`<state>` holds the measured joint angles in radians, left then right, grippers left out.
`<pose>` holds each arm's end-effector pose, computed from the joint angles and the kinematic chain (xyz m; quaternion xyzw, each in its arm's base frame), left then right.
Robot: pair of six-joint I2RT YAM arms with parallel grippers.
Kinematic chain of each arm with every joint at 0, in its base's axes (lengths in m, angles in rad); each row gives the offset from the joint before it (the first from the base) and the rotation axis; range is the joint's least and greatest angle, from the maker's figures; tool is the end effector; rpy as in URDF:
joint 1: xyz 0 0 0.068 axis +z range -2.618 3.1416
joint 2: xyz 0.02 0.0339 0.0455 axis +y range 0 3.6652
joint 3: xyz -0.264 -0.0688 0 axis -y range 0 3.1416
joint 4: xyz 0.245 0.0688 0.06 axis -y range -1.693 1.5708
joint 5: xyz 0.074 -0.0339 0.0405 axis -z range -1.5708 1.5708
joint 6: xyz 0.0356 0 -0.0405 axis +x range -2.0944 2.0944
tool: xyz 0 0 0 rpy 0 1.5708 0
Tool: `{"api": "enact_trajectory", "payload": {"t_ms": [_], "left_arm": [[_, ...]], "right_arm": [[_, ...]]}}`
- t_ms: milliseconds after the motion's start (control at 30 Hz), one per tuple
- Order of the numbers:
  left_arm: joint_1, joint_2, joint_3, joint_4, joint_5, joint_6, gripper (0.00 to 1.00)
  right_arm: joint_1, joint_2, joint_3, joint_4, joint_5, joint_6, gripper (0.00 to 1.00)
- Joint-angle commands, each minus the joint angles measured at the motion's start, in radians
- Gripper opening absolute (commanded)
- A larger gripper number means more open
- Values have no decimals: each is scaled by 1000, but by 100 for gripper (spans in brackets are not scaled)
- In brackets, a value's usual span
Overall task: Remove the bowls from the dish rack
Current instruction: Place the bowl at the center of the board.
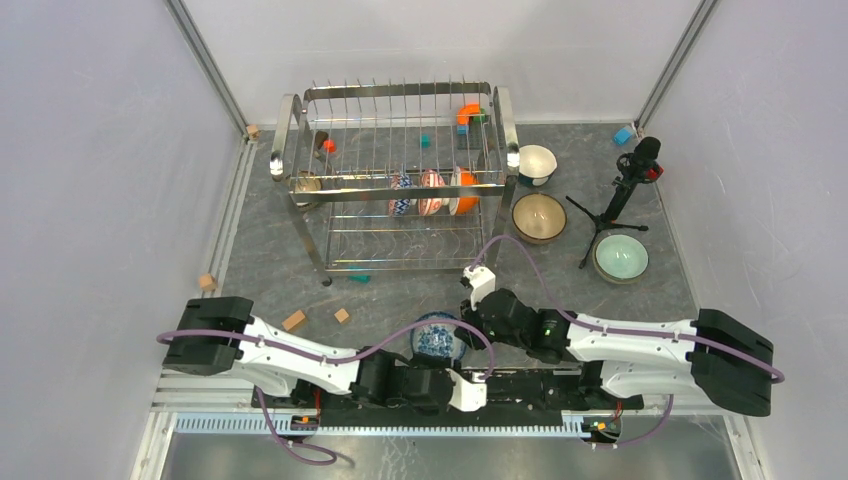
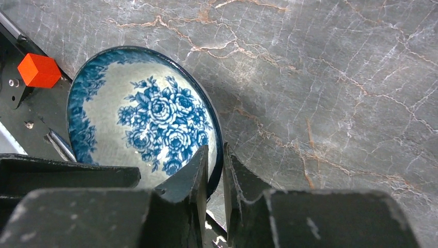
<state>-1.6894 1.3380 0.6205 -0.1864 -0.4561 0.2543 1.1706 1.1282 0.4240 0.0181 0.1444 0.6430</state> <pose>-0.0139 -0.2488 0.1712 0.7185 0.5800 -0.0487 0.3807 0.0893 0.1979 0.1700 -0.2052 0.8783 0.2961 0.3145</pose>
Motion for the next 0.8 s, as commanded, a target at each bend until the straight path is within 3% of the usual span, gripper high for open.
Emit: {"api": "enact_trajectory", "payload": {"t_ms": [0, 133, 167, 233, 600, 767], "left_arm": [[-5, -42, 46, 101, -92, -47, 41], [-4, -79, 34, 106, -105, -73, 61], [-4, -93, 30, 105, -103, -81, 69], [-5, -129, 23, 104, -102, -98, 99], [-5, -369, -14, 61, -156, -242, 100], [-2, -399, 3, -30, -310, -499, 100]], "right_arm": [[7, -39, -13, 14, 6, 3, 0], [8, -68, -20, -6, 18, 2, 0], [7, -75, -22, -11, 18, 1, 0], [7, -90, -24, -17, 23, 0, 0], [7, -166, -32, -91, 71, -2, 0], [7, -203, -39, -120, 94, -3, 0]]}}
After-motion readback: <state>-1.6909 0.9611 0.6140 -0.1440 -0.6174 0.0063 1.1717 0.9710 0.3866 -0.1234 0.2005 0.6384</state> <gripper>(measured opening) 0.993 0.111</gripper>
